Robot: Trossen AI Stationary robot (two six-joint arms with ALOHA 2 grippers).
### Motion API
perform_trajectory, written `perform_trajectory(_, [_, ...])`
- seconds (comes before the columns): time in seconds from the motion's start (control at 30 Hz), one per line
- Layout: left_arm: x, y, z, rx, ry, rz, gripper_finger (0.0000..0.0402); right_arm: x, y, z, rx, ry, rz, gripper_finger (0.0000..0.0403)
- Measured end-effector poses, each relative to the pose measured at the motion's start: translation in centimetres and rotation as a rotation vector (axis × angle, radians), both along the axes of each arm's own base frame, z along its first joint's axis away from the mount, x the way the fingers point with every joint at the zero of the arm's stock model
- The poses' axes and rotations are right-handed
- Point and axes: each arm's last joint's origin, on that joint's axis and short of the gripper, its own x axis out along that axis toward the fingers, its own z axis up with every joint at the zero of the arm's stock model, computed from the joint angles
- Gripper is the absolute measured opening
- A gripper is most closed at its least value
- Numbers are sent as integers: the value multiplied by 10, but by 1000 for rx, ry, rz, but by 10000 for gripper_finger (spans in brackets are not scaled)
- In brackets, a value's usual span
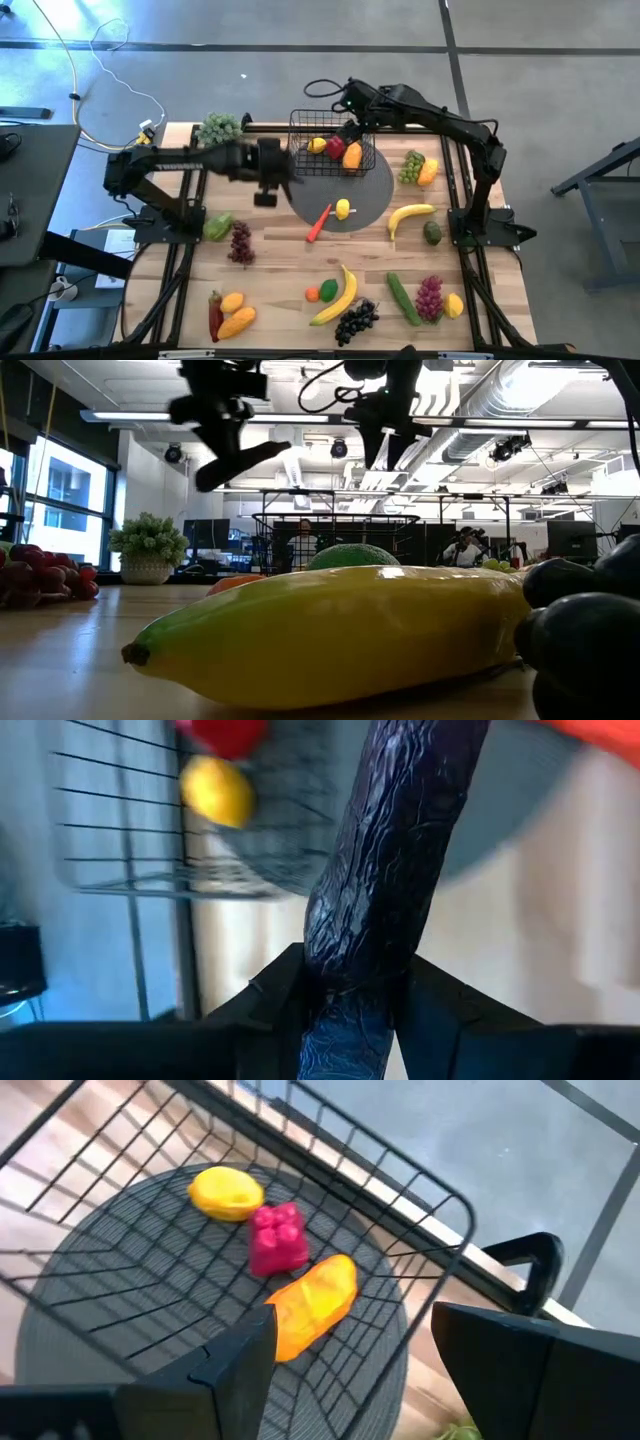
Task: Build produce basket
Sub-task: Put the eggplant into the wire basket
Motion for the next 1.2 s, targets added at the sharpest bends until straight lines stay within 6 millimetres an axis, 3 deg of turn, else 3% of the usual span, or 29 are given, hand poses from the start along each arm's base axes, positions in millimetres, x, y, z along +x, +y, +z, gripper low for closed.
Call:
perform_trajectory(0.27, [-4,58,20,155,-109,-10,109,-13,-24,0,-11,4,-48,247])
perform_trajectory(0.53, [-5,95,22,291,-92,-101,112,-22,-39,1,-21,15,-65,247])
perform_trajectory(0.73, [5,115,4,248,-118,-132,114,-24,-41,1,-26,28,-49,247])
perform_trajectory(1.2, [36,129,-46,305,142,-342,115,-24,-41,1,-31,43,-21,247])
